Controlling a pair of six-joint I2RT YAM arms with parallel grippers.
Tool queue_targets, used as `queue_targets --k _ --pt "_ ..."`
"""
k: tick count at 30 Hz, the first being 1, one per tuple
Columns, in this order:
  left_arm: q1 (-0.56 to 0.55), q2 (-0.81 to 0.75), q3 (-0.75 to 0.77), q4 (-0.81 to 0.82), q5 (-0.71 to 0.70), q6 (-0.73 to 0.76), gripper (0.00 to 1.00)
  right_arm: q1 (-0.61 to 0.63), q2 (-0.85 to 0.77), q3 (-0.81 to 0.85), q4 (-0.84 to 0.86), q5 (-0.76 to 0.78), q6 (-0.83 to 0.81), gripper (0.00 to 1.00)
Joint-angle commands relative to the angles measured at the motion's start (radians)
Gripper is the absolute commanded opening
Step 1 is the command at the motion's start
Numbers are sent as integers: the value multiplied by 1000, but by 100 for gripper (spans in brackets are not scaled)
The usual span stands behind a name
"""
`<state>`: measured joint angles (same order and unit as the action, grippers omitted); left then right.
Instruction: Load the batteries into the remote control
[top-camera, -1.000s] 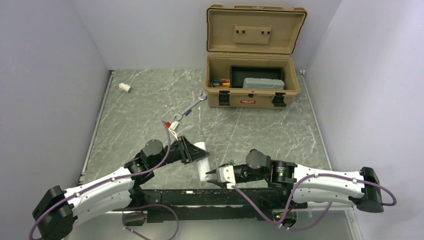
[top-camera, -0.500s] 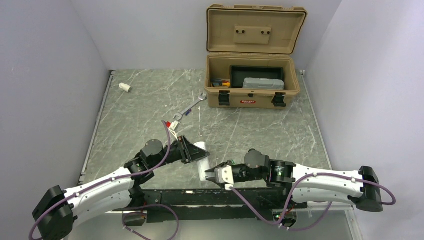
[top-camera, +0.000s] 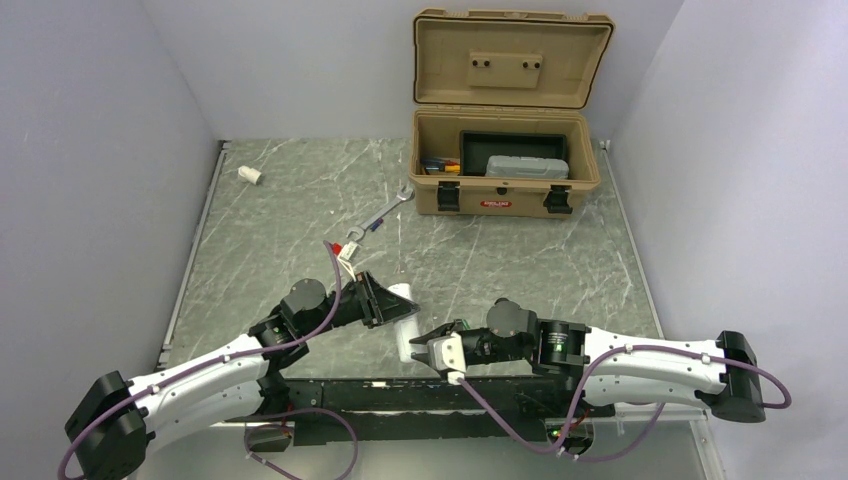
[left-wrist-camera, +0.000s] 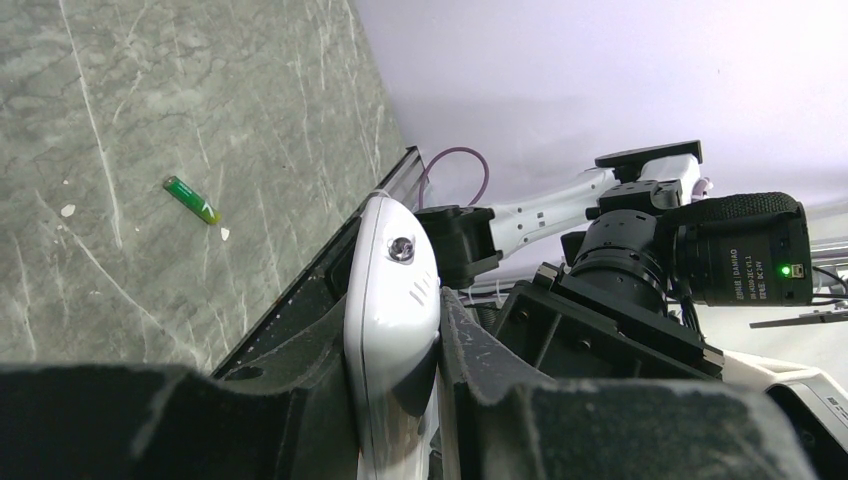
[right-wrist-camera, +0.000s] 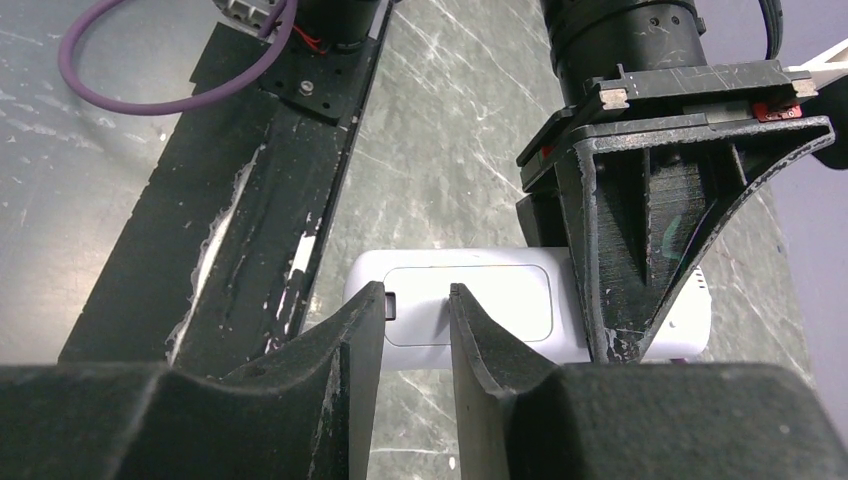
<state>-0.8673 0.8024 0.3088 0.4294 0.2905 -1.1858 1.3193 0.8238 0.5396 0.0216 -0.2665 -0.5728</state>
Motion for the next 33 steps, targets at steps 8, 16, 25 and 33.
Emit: queue_targets --k 8,16,25,33 --pt "-3 -7 12 87 18 0 0 3 -17 41 -72 48 -43 32" --pt "-3 6 13 105 24 -5 0 4 -4 35 -46 54 -40 32" --pt "-3 12 13 109 29 -6 0 16 9 31 -28 107 -68 31" --pt "-4 24 13 119 36 -5 0 19 -26 17 28 174 -100 32"
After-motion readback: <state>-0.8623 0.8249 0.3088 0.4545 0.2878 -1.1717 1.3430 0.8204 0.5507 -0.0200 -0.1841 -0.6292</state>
